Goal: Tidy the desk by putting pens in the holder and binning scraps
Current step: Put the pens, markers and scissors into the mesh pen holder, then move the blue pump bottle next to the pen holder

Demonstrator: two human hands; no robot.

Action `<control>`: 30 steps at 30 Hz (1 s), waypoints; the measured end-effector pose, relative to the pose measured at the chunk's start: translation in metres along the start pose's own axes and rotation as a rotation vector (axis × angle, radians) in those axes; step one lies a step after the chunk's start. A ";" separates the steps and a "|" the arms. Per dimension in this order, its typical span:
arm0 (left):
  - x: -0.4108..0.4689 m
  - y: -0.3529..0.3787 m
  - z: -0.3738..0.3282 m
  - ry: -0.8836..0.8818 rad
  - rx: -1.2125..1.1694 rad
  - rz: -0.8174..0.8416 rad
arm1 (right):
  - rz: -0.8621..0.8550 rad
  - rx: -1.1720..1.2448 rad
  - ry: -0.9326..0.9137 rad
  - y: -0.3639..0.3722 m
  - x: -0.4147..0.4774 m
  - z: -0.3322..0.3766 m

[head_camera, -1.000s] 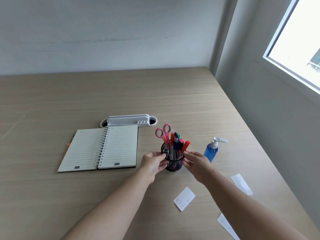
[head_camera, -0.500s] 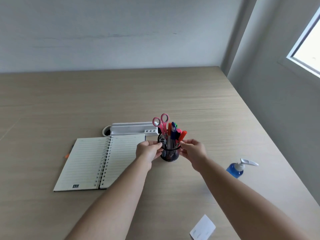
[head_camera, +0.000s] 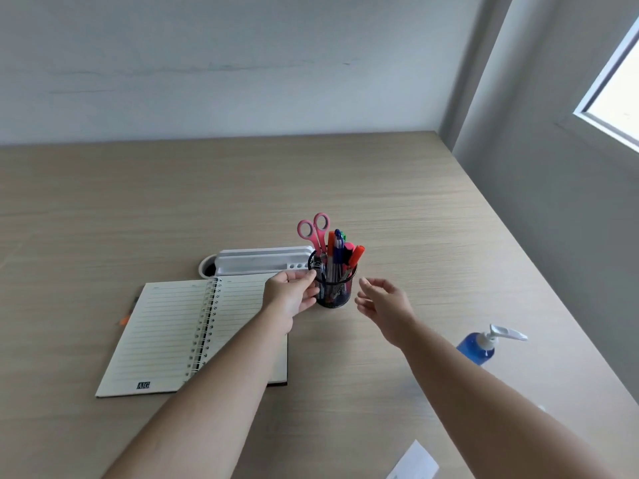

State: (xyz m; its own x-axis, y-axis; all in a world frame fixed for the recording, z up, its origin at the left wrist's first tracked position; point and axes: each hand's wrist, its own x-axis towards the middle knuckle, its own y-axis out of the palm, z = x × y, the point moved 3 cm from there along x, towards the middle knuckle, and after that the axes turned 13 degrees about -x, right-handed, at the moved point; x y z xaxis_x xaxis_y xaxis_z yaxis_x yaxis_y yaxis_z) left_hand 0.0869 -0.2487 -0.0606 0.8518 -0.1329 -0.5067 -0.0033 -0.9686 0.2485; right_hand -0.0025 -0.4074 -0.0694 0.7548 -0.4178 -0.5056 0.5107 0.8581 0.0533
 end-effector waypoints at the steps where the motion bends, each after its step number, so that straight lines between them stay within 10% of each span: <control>1: -0.005 -0.004 0.001 0.006 0.039 0.016 | 0.027 -0.004 0.008 -0.006 -0.008 -0.009; 12: -0.103 0.017 0.079 0.048 0.521 0.192 | 0.095 -0.343 0.101 -0.128 -0.112 -0.070; 18: -0.147 0.095 0.076 0.235 0.768 0.468 | -0.137 -0.457 0.055 -0.192 -0.125 -0.055; 30: -0.162 0.185 0.067 0.449 0.896 0.603 | -0.158 -0.616 -0.255 -0.166 -0.102 -0.025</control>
State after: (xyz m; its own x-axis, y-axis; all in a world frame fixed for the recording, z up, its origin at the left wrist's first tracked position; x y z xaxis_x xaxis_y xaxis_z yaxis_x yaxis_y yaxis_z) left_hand -0.0864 -0.4208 0.0124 0.6945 -0.7088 -0.1236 -0.6855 -0.5997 -0.4129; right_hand -0.1743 -0.5001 -0.0483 0.8023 -0.5447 -0.2443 0.3527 0.7626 -0.5422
